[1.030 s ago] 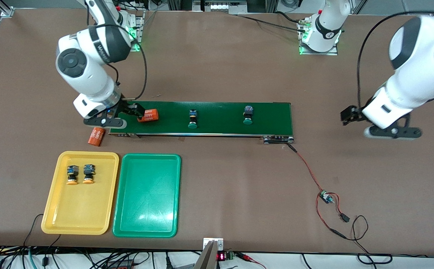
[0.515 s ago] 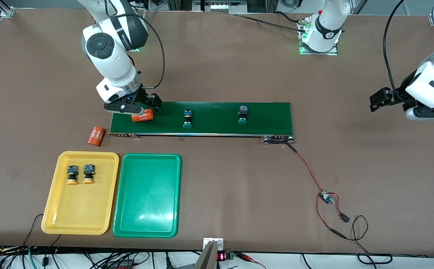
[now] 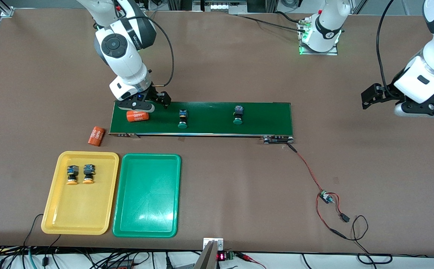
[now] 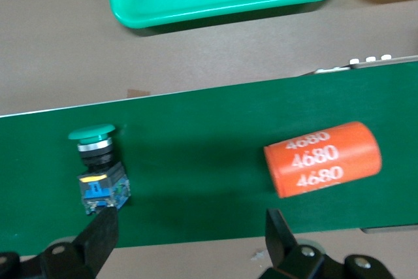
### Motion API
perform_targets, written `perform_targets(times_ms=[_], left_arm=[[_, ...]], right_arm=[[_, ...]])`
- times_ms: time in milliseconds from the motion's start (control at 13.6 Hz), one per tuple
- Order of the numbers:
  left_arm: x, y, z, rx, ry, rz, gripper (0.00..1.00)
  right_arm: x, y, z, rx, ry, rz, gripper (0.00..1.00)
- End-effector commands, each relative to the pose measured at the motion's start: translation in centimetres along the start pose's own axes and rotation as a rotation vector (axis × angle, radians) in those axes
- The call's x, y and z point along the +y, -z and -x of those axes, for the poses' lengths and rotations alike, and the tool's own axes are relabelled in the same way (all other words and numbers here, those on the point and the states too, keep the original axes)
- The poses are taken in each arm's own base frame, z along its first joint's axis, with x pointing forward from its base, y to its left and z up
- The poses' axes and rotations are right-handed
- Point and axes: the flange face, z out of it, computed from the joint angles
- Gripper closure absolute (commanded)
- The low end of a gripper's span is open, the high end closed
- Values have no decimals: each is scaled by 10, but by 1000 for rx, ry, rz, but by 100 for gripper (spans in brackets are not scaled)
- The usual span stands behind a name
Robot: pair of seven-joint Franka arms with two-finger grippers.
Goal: Sort buttons by color to trays
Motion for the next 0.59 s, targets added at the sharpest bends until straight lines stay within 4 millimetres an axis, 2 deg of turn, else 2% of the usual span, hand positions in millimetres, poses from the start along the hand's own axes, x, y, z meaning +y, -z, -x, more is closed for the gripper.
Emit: perform_targets(times_ms=[0, 74, 515], left_arm=[[-7, 1, 10, 34, -7, 13, 0], [-6, -1, 16, 59, -9, 15, 0], [-1, -3, 19, 26, -22, 10, 0]], right_arm=[[-6, -11, 4, -6, 3, -12, 0], [-7, -13, 5, -1, 25, 2, 0], [-6, -27, 6, 16, 183, 60, 0]])
